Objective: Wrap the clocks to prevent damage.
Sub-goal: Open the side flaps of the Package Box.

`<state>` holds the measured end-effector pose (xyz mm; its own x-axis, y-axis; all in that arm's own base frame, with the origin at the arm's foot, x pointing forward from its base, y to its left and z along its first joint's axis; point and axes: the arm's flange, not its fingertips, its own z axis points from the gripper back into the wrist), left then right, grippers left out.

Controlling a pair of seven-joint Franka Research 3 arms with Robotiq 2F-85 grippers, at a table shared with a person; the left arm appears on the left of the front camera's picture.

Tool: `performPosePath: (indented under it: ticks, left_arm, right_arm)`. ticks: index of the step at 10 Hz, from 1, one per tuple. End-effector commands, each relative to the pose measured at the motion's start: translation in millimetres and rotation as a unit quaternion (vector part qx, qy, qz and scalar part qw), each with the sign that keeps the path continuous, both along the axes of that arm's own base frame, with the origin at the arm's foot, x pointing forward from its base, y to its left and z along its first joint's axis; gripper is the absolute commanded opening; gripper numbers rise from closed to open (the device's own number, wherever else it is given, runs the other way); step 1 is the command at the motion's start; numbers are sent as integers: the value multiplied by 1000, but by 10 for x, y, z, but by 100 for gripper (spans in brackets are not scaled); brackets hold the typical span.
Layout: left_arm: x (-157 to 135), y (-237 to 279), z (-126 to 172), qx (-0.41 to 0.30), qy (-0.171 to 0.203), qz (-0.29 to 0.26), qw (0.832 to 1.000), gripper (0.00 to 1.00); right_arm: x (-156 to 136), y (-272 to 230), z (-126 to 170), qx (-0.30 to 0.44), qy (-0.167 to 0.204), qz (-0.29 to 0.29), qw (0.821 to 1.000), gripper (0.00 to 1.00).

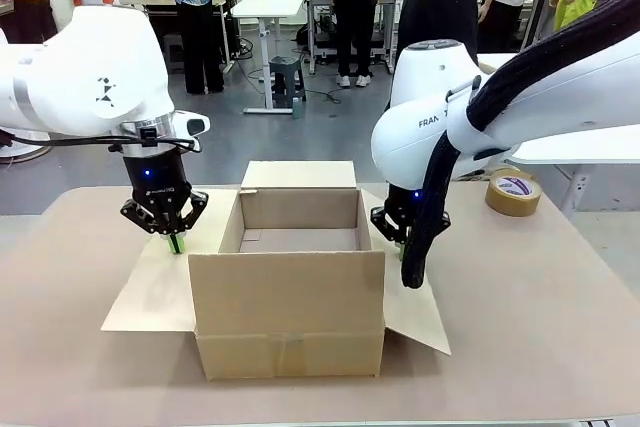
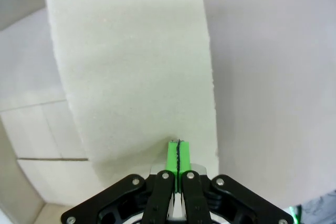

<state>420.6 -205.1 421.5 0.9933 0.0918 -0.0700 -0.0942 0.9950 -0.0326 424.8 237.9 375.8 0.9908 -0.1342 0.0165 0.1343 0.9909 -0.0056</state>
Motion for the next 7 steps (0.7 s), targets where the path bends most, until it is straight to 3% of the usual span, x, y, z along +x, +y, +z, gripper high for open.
performPosePath:
  ticks: [1, 4, 7]
  left_arm:
    - [-9, -23, -74, -5, 0, -8, 1000, 0]
    - [-20, -77, -221, -4, 9, -12, 1000, 0]
    - [-6, -92, -275, -5, 11, -10, 1000, 0]
  right_arm:
    - [11, -28, -18, 21, 5, 5, 1000, 1]
    - [21, -24, 29, 28, -3, 10, 1000, 1]
    - [37, -21, -6, 22, 13, 16, 1000, 1]
